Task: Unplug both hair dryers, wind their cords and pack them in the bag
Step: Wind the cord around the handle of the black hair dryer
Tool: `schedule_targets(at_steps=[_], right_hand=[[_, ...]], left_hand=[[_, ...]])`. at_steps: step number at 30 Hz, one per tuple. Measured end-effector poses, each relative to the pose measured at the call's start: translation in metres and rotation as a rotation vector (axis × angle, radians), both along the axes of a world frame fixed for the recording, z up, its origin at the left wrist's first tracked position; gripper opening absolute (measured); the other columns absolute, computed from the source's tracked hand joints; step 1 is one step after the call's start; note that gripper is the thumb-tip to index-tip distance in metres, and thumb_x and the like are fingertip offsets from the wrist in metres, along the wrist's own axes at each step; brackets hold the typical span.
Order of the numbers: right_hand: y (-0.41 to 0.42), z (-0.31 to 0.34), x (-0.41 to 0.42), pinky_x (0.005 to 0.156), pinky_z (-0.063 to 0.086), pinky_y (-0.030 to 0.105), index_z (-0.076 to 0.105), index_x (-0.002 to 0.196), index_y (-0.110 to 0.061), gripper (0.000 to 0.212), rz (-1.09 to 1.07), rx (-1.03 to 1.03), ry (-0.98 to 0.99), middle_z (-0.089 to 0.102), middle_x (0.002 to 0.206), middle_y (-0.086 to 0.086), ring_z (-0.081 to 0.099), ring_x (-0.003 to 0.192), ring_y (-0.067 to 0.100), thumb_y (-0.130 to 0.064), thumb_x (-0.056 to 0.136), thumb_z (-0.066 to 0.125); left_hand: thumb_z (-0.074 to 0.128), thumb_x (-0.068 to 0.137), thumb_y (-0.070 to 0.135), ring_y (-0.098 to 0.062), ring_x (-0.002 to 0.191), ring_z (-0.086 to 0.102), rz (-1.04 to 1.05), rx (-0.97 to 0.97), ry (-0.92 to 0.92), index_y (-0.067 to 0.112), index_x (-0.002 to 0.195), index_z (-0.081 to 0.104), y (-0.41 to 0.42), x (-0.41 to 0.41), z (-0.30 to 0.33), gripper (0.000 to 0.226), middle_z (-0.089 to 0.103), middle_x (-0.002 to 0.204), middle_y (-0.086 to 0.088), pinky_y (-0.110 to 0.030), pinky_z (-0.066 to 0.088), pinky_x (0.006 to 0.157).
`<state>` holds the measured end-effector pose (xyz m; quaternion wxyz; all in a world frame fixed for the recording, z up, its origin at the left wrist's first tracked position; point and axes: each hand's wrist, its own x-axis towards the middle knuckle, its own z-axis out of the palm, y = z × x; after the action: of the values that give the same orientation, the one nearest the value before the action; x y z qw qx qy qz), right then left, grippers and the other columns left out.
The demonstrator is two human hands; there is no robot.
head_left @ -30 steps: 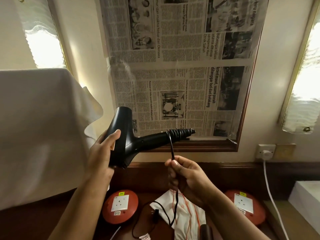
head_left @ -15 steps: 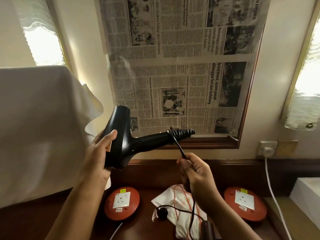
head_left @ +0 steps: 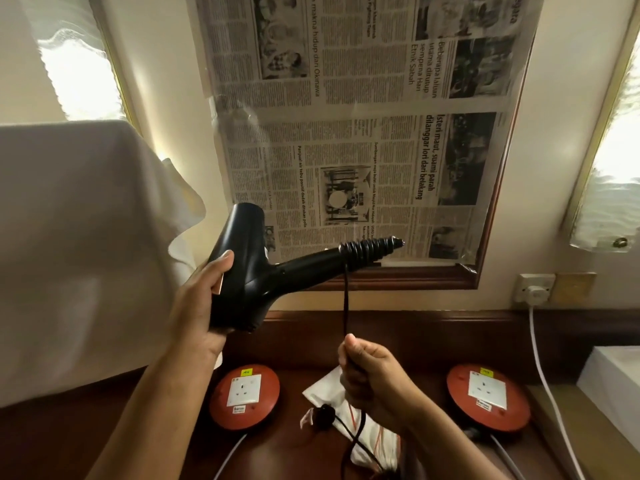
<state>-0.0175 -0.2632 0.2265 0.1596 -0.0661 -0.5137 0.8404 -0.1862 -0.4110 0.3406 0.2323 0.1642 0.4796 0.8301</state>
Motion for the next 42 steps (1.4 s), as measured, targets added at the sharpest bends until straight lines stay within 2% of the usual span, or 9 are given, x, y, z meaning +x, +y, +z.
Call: schedule_targets(at_steps=[5,11,14,17,23,28,33,39,42], right_hand=[[0.025,0.001,-0.003,0.039,0.016,0.017,0.053,0.072,-0.009,0.029,-0.094,0.100,0.012,0.014,0.055,0.003,0.015,0.042,0.010,-0.028,0.093,0.050],[0.055,0.023,-0.011,0.040,0.024,0.022,0.056,0.071,-0.010,0.032,-0.232,0.514,-0.173,0.032,0.049,-0.001,0.027,0.041,0.012,-0.031,0.095,0.051],[0.069,0.050,-0.014,0.040,0.030,0.023,0.062,0.069,-0.006,0.030,-0.461,0.934,-0.229,0.043,0.053,0.006,0.038,0.042,0.013,-0.013,0.096,0.051],[0.080,0.082,-0.010,0.050,0.044,0.024,0.063,0.061,-0.004,0.024,-0.348,1.009,-0.174,0.059,0.057,0.007,0.054,0.051,0.009,0.009,0.079,0.054],[0.088,0.125,-0.011,0.077,0.054,0.031,0.076,0.078,-0.019,0.009,-0.261,1.271,-0.295,0.074,0.079,0.002,0.068,0.078,0.017,-0.025,0.083,0.071],[0.067,0.146,-0.005,0.070,0.053,0.024,0.075,0.076,-0.018,0.012,-0.311,1.468,-0.308,0.070,0.072,-0.004,0.065,0.073,0.007,-0.028,0.081,0.073],[0.032,0.146,0.006,0.060,0.049,0.023,0.073,0.083,-0.017,0.015,-0.370,1.635,-0.316,0.063,0.069,-0.007,0.061,0.066,0.009,-0.027,0.089,0.064],[0.002,0.111,0.019,0.065,0.050,0.033,0.064,0.101,-0.011,0.021,-0.475,1.512,-0.285,0.066,0.080,0.004,0.061,0.072,0.017,-0.013,0.092,0.045],[-0.011,0.091,0.020,0.056,0.044,0.021,0.061,0.111,-0.011,0.024,-0.572,1.341,-0.215,0.062,0.071,-0.002,0.055,0.059,0.008,-0.009,0.092,0.047]], left_hand=[[0.069,0.068,0.030,-0.026,0.085,0.066,-0.052,-0.006,0.006,0.019,0.109,0.065,-0.006,0.002,0.001,0.043,0.067,0.101,-0.009,-0.037,0.058,0.066],[0.068,0.070,0.029,-0.026,0.088,0.067,-0.104,-0.027,0.037,0.017,0.116,0.064,-0.010,0.005,-0.004,0.047,0.067,0.102,-0.011,-0.039,0.056,0.077],[0.066,0.072,0.026,-0.024,0.079,0.069,-0.136,-0.047,0.073,0.012,0.120,0.063,-0.011,0.007,-0.004,0.050,0.070,0.094,-0.010,-0.034,0.058,0.066],[0.064,0.073,0.024,-0.021,0.070,0.070,-0.134,-0.083,0.118,0.012,0.120,0.062,-0.014,0.006,-0.004,0.048,0.072,0.087,-0.008,-0.028,0.058,0.055],[0.064,0.080,0.015,-0.014,0.066,0.071,-0.067,-0.162,0.238,0.020,0.114,0.062,-0.016,0.006,-0.007,0.035,0.072,0.090,-0.005,-0.022,0.057,0.053],[0.076,0.075,0.029,-0.019,0.086,0.070,-0.014,-0.288,0.363,0.026,0.128,0.053,-0.011,0.003,-0.018,0.058,0.064,0.111,-0.006,-0.022,0.057,0.059],[0.074,0.075,0.039,-0.022,0.088,0.069,0.061,-0.308,0.371,0.034,0.119,0.053,-0.006,-0.002,-0.029,0.048,0.065,0.109,-0.004,-0.025,0.055,0.059],[0.076,0.074,0.035,-0.026,0.095,0.070,0.155,-0.191,0.317,0.035,0.109,0.063,-0.003,-0.003,-0.033,0.038,0.070,0.106,-0.006,-0.041,0.058,0.077],[0.077,0.074,0.035,-0.028,0.097,0.069,0.162,-0.158,0.283,0.029,0.121,0.060,-0.002,0.001,-0.032,0.051,0.070,0.108,-0.007,-0.053,0.055,0.086]])
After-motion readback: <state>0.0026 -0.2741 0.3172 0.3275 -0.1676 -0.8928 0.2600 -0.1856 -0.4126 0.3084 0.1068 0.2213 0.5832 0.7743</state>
